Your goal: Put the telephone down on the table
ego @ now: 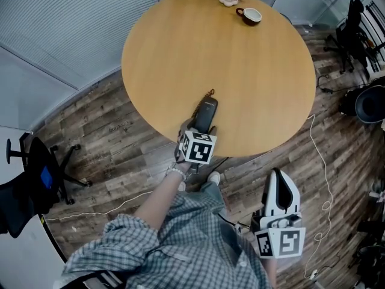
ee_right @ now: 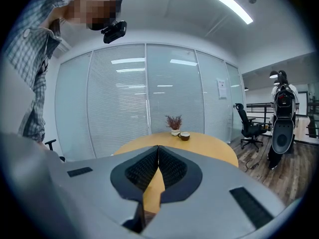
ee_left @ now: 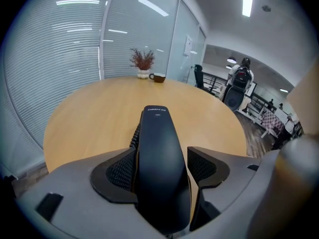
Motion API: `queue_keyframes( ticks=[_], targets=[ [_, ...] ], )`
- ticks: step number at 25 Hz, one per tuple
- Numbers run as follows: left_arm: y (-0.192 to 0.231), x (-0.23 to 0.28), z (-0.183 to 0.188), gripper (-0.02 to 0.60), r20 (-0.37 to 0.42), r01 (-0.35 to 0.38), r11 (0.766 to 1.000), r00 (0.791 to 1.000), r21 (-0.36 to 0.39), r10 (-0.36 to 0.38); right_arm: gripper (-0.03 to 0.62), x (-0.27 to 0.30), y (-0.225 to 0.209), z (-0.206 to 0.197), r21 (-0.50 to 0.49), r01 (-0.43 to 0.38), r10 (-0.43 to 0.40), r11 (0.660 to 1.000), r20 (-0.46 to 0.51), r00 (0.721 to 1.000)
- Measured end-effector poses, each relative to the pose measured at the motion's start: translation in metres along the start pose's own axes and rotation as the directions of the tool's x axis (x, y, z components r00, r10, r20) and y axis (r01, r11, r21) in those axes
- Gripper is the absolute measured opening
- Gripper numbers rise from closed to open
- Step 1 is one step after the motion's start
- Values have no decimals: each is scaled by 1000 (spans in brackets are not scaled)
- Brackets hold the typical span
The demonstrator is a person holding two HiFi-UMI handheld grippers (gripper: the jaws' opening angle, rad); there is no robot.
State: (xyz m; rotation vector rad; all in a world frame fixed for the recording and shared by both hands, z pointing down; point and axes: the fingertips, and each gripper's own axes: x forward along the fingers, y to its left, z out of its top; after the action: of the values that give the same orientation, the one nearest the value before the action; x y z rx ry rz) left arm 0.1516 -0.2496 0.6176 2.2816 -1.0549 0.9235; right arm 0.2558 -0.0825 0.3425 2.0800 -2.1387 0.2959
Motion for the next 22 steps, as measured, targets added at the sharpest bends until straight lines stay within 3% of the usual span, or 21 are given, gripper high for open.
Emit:
queue_keyframes(
  ticks=[8,13,17,22],
  targets=[
    [2,-30,22,321,84,15,1000,996,-12,-14,11,1,11,10,-7,-44,44,999,34,998],
    [2,-65,50,321,187,23,1000,982,-18,-20,9,4,16,19,-16,-61,62,998,68,996],
    [-3,-104,78,321,286,41,999,958,-36,-29,9,5,20,27,-26,-73,75,997,102,992],
    [-11,-155,117,319,416,79,996,907,-35,-57,10,7,19,43,-40,-84,89,996,152,984]
  ],
)
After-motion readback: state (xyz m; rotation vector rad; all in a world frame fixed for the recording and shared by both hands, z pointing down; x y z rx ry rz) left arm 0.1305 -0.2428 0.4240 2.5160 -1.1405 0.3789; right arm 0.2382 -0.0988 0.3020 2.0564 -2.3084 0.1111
